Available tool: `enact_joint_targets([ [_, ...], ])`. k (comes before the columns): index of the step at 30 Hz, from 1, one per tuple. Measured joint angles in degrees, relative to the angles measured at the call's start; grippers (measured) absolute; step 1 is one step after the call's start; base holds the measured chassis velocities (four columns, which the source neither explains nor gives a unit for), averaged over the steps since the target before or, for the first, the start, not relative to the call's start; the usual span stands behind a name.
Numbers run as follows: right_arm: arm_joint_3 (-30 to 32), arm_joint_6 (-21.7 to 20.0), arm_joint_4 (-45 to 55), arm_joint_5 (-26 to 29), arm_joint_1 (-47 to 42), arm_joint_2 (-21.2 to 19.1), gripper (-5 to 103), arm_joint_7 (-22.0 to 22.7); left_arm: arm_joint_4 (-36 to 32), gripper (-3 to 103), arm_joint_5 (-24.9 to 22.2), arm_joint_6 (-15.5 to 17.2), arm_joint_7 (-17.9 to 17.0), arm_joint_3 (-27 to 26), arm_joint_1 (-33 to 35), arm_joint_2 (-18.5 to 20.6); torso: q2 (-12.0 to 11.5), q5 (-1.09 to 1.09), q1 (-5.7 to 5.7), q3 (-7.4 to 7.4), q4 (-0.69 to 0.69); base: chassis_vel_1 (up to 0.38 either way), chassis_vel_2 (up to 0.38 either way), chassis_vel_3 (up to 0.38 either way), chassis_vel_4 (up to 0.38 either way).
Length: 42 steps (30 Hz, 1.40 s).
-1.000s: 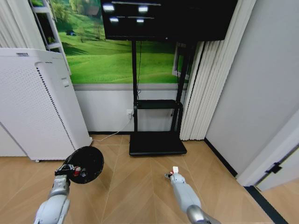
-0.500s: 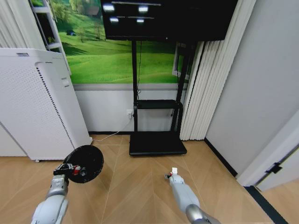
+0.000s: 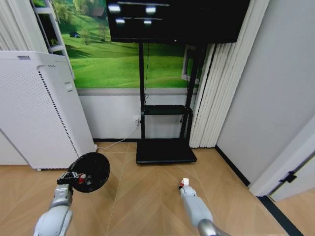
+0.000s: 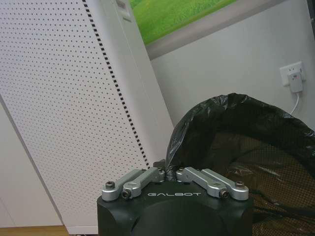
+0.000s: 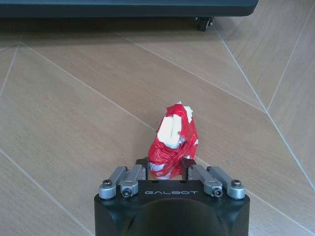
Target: Pick up the trash bin and place the garbage on the floor into it.
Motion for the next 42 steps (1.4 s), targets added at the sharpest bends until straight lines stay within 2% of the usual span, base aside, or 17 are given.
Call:
enact_joint_targets([
  [4, 0.0, -0.01, 1.28, -0.06, -1.01, 0.05, 26, 0.32, -0.07, 4, -0.02, -0.23, 0.23, -0.07, 0.08, -0.21, 0.0, 0.0, 0.0, 0.0, 0.0, 0.0, 0.0, 0.0, 0.0],
  [14, 0.07, -1.75, 13.25, 2.4, -8.48, -1.57, 25, 0.35, 0.52, 4, -1.7, -2.35, 2.29, 1.46, -1.12, -0.21, 0.0, 0.01, 0.0, 0.01, -0.01, 0.0, 0.0, 0.0, 0.0],
  [17, 0.28, -3.43, 21.1, 5.03, -12.44, -2.35, 25, 0.58, 1.83, 4, -3.01, -5.0, 5.09, 3.36, -2.98, 0.0, 0.0, 0.01, 0.0, 0.0, 0.0, 0.0, 0.0, 0.0, 0.0],
  [25, 2.08, -5.48, 36.63, 9.9, -19.09, -4.15, 25, 0.55, 4.56, 4, -7.14, -8.98, 9.91, 5.8, -6.13, 0.14, 0.0, -0.02, 0.0, 0.0, -0.02, 0.0, 0.0, 0.0, 0.0],
  [26, 2.51, -5.53, 39.41, 10.24, -20.07, -4.33, 25, 0.33, 5.09, 4, -7.49, -9.76, 10.52, 5.86, -6.41, 0.03, 0.0, -0.02, 0.0, 0.0, -0.04, 0.0, 0.0, 0.0, 0.0],
  [28, 2.46, -5.54, 45.19, 10.67, -21.76, -4.81, 25, -0.71, 5.84, 4, -7.65, -11.33, 11.57, 5.55, -6.54, -0.45, 0.0, 0.01, 0.0, 0.0, 0.01, 0.0, 0.0, 0.0, 0.0],
  [33, 2.43, -6.04, 53.5, 12.58, -24.46, -5.9, 24, -2.67, 7.2, 4, -8.11, -12.19, 12.11, 6.25, -8.33, -0.62, 0.0, 0.04, 0.0, 0.0, 0.02, 0.0, 0.0, 0.0, 0.0],
  [35, 2.9, -7.08, 60.8, 15.2, -26.52, -6.51, 24, -4.2, 9.07, 4, -8.28, -12.66, 13.02, 6.98, -10.49, -0.62, 0.01, -0.01, 0.0, 0.0, -0.01, 0.0, 0.0, 0.0, 0.0],
  [37, 2.99, -7.29, 62.36, 15.83, -27.06, -6.64, 24, -4.69, 9.55, 4, -8.36, -12.73, 13.14, 7.14, -10.95, -0.61, 0.01, 0.0, 0.0, 0.0, 0.0, 0.0, 0.0, 0.0, 0.0],
  [38, 3.4, -7.86, 66.53, 17.5, -28.77, -7.06, 24, -5.92, 11.43, 4, -8.65, -13.04, 13.61, 8.1, -12.95, -0.44, 0.01, 0.0, 0.0, 0.0, 0.0, 0.0, 0.0, 0.0, 0.0],
  [42, 4.06, -8.89, 72.51, 19.98, -32.05, -7.66, 24, -8.19, 14.44, 4, -9.01, -13.18, 14.44, 10.83, -16.51, -0.17, 0.01, 0.02, 0.0, 0.0, 0.0, 0.0, 0.0, 0.0, 0.0],
])
